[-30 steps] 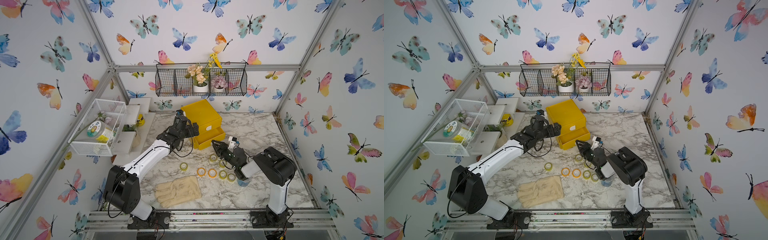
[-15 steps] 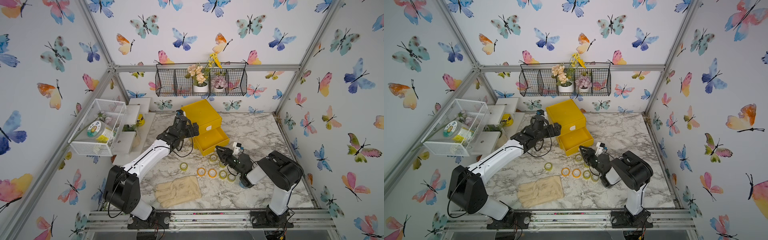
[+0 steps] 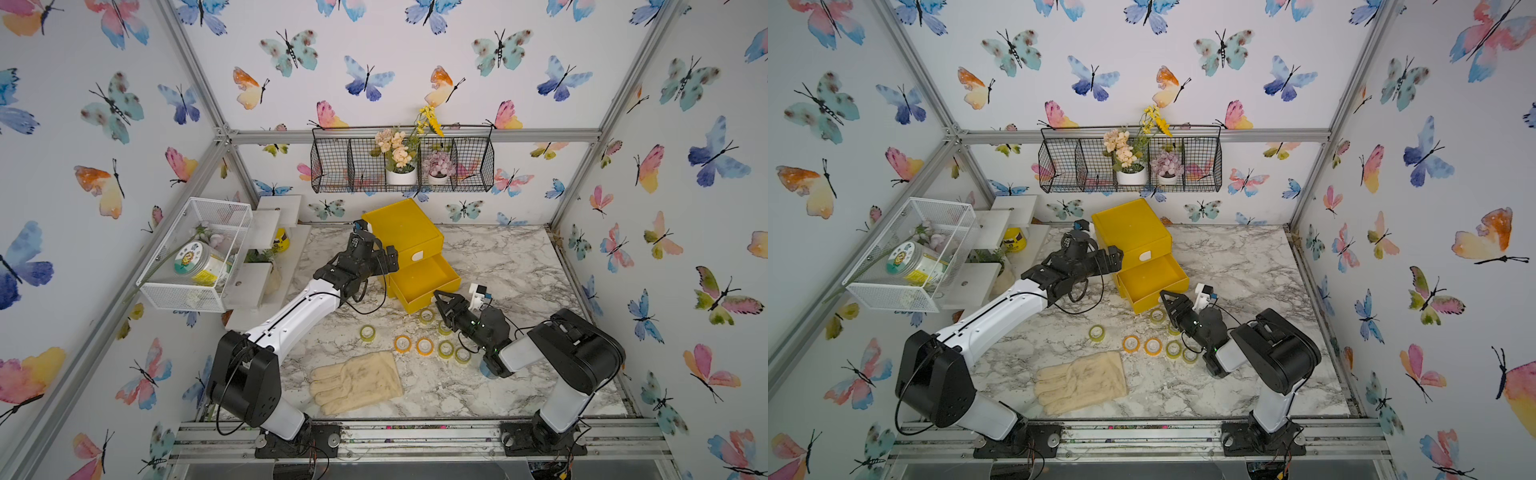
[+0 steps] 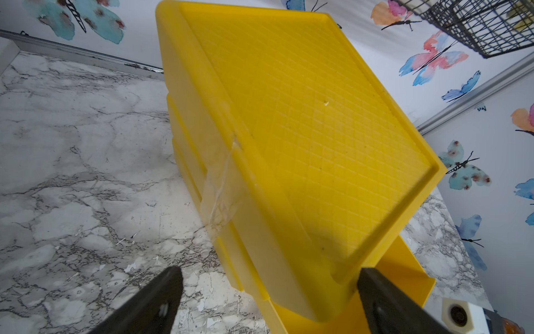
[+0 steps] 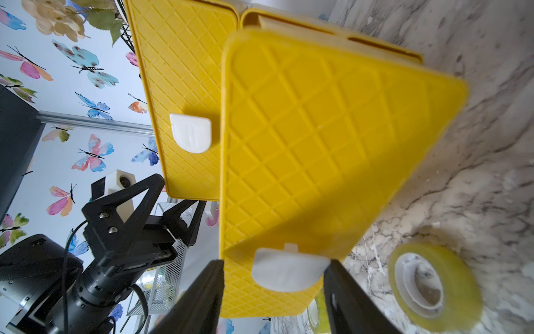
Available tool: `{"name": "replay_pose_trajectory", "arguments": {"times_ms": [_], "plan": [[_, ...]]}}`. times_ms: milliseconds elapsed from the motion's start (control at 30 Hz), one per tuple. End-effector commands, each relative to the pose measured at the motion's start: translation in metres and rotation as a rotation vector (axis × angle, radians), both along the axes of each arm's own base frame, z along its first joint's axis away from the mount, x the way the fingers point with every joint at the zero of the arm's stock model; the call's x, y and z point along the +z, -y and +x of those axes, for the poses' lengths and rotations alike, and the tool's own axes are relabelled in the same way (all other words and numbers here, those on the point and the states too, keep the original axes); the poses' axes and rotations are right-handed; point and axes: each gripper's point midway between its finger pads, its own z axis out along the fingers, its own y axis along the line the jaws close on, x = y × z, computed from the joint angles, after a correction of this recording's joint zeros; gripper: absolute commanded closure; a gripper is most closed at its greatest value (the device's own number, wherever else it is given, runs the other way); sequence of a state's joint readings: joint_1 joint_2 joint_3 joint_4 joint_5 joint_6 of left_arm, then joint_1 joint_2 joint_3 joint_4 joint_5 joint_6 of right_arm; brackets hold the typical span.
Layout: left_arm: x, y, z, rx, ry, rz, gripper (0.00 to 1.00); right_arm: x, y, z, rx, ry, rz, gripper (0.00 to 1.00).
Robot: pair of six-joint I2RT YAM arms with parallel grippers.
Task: Place the transparent tape into the drawer according to color
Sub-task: Open the drawer in the storage box, then pick up the tape at the center of the board.
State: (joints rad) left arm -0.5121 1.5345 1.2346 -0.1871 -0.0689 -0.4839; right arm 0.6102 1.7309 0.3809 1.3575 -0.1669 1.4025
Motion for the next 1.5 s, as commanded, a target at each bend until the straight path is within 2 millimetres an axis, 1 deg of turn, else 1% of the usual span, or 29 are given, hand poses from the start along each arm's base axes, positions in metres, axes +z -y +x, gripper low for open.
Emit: {"name": "replay_pose_trajectory", "arguments": {"times_ms": [0,133,300,400,500,667,733,800,867,1033,1167,1233,1300,1367,1467], "plan": [[-0.021,-0.003,-0.015,-0.02,-0.095,0.029,0.01,-0.003,-0.001,-0.009,0.034,0.002,-0.06,0.39],[-0.014,-0.009,-0.022,0.005,-0.084,0.011,0.01,-0.008,0.002,-0.014,0.045,-0.023,-0.142,0.37],[-0.016,-0.019,-0.039,0.043,-0.091,-0.007,0.01,-0.013,0.01,-0.023,0.053,-0.06,-0.249,0.36],[-0.024,-0.025,-0.056,0.059,-0.099,-0.004,0.01,-0.016,0.018,-0.029,0.055,-0.08,-0.317,0.36],[-0.033,-0.035,-0.077,0.074,-0.111,-0.003,0.01,-0.018,0.026,-0.037,0.068,-0.091,-0.41,0.36],[-0.056,-0.051,-0.117,0.083,-0.144,-0.02,0.01,-0.018,0.039,-0.05,0.126,-0.052,-0.607,0.41],[-0.064,-0.055,-0.13,0.077,-0.159,-0.022,0.01,-0.019,0.04,-0.058,0.17,-0.024,-0.655,0.43],[-0.073,-0.052,-0.142,0.056,-0.178,-0.028,0.01,-0.023,0.041,-0.066,0.23,-0.009,-0.709,0.44],[-0.083,-0.044,-0.156,0.027,-0.196,-0.027,0.01,-0.03,0.04,-0.076,0.297,-0.008,-0.754,0.45],[-0.107,-0.027,-0.185,-0.018,-0.223,0.049,0.01,-0.049,0.038,-0.1,0.44,-0.012,-0.858,0.45],[-0.134,-0.031,-0.194,0.0,-0.279,0.076,0.01,-0.058,0.034,-0.111,0.484,0.002,-0.953,0.44],[-0.14,-0.031,-0.197,-0.003,-0.293,0.072,0.01,-0.061,0.032,-0.113,0.494,0.011,-1.022,0.44],[-0.144,-0.03,-0.199,-0.008,-0.301,0.068,0.01,-0.064,0.03,-0.113,0.502,0.023,-1.094,0.44],[-0.145,-0.029,-0.199,-0.011,-0.304,0.062,0.01,-0.07,0.032,-0.112,0.501,0.012,-1.173,0.43],[-0.145,-0.03,-0.2,-0.01,-0.305,0.067,0.01,-0.08,0.036,-0.109,0.502,-0.004,-1.243,0.42]]}}
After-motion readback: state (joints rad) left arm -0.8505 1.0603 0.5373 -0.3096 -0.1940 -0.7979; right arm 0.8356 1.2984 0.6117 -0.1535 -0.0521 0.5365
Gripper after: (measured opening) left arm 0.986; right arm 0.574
